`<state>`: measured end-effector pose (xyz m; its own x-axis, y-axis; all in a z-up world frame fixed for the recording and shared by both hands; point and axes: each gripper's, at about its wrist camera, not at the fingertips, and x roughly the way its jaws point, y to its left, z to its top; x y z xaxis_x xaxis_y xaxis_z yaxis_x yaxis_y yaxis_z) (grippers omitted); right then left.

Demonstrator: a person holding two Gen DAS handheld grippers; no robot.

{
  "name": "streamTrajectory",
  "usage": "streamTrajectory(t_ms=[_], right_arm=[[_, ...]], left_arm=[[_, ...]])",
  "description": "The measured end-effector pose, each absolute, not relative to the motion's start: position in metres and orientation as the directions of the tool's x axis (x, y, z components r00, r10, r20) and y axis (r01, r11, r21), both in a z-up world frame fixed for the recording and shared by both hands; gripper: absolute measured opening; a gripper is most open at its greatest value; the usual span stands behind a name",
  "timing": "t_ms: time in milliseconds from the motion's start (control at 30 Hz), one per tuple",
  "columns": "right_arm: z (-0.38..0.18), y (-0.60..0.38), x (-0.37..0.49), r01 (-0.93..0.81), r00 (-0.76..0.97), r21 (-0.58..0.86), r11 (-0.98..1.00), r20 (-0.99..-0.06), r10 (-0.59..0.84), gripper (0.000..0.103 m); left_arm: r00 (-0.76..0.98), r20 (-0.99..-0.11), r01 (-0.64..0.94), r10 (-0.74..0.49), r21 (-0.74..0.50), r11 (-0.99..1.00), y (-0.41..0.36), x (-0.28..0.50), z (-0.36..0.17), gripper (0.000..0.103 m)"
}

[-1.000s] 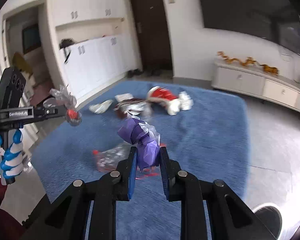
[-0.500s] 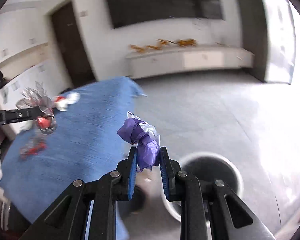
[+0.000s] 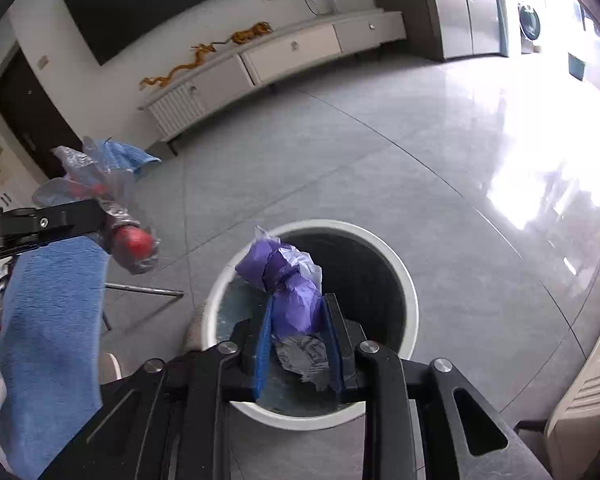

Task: Collect trash
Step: 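Carry both items over the white bin and open both tools to drop them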

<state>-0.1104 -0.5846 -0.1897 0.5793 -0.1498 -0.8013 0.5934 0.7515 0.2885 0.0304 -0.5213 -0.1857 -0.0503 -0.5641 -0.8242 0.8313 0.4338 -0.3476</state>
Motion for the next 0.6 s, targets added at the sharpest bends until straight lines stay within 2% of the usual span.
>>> streamTrajectory(t_ms=[67, 100, 133, 200, 433, 600], right_arm=[[-0.193, -0.586, -0.109, 0.6, 0.569, 0.28, 0.749, -0.808, -0.154, 0.038], [-0.193, -0.586, -0.109, 0.604, 0.566, 0.278, 0.747, -0.809, -0.157, 0.039], [-0.194, -0.588, -0.106, 0.607, 0.564, 0.277, 0.744, -0.811, -0.158, 0.04], [-0.192, -0.587, -0.105, 0.612, 0.562, 0.276, 0.741, -0.811, -0.162, 0.04], [-0.171, -0.576, -0.107, 0.596, 0.596, 0.281, 0.752, -0.783, -0.18, 0.042], [-0.129, -0.549, -0.106, 0.551, 0.641, 0.258, 0.793, -0.739, -0.206, 0.045]], left_arm=[[-0.073, -0.823, 0.817, -0.563, -0.373, 0.439, -0.525, 0.033, -0.19, 0.011], [-0.078, -0.821, 0.815, -0.565, -0.379, 0.438, -0.524, 0.033, -0.191, 0.019], [-0.076, -0.821, 0.815, -0.566, -0.378, 0.44, -0.522, 0.035, -0.191, 0.034], [-0.051, -0.813, 0.811, -0.58, -0.372, 0.451, -0.512, 0.039, -0.187, 0.046], [-0.024, -0.79, 0.812, -0.613, -0.373, 0.449, -0.482, 0.039, -0.164, 0.046], [0.133, -0.756, 0.836, -0.641, -0.262, 0.482, -0.431, 0.034, -0.126, 0.046]])
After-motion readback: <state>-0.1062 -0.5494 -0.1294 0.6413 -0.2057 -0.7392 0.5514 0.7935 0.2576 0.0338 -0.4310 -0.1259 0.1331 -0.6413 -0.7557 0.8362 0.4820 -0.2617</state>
